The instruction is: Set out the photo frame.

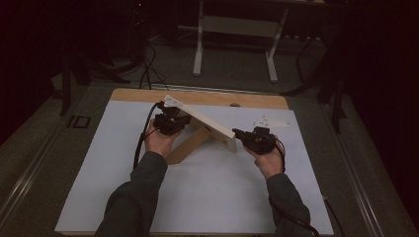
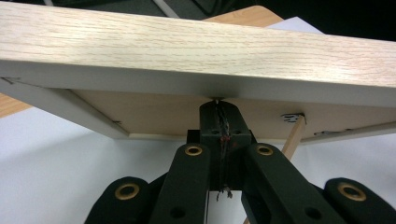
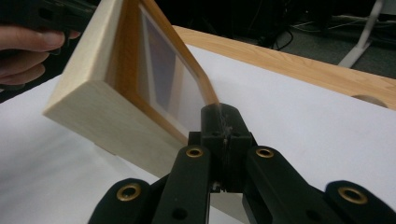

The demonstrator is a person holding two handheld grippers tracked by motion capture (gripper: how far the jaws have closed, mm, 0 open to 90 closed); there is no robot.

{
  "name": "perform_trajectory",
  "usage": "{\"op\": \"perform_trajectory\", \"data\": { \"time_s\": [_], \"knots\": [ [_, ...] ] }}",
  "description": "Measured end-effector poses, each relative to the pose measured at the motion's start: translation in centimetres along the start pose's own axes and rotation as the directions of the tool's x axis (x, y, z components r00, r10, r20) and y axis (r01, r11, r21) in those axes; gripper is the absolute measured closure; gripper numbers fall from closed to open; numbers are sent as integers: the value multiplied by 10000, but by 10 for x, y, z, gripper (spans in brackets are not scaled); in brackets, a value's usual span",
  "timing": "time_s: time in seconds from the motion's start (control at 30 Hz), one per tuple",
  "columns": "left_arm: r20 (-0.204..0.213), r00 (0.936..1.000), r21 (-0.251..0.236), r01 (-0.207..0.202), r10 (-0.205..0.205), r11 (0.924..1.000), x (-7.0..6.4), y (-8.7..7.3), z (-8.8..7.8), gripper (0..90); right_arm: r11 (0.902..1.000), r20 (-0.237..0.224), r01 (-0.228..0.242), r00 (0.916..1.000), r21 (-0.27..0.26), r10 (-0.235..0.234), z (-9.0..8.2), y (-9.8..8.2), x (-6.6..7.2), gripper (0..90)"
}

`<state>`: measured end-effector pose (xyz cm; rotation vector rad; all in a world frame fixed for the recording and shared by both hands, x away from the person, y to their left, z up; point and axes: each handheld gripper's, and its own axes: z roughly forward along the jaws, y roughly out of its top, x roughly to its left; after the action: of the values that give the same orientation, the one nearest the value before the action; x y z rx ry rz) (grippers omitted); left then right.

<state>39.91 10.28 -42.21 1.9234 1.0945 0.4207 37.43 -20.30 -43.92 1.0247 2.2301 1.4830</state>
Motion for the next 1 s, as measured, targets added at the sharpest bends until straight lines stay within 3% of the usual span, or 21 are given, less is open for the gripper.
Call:
{"op": "perform_trajectory", "data": {
  "time_s": [0.53,0.87,1.0],
  "knots": [
    [166,9997,112,-174,172,9998,-8,2,4,900,10000,-418,13,9991,11,-12,1,-1,5,900],
    [615,9976,25,-329,327,9995,-15,3,1,900,9995,-759,308,9967,44,-304,1,0,13,900],
    [789,9952,-57,-574,577,9983,-20,3,-2,900,9991,-872,430,9953,24,-427,1,1,16,900]
  ]
}}
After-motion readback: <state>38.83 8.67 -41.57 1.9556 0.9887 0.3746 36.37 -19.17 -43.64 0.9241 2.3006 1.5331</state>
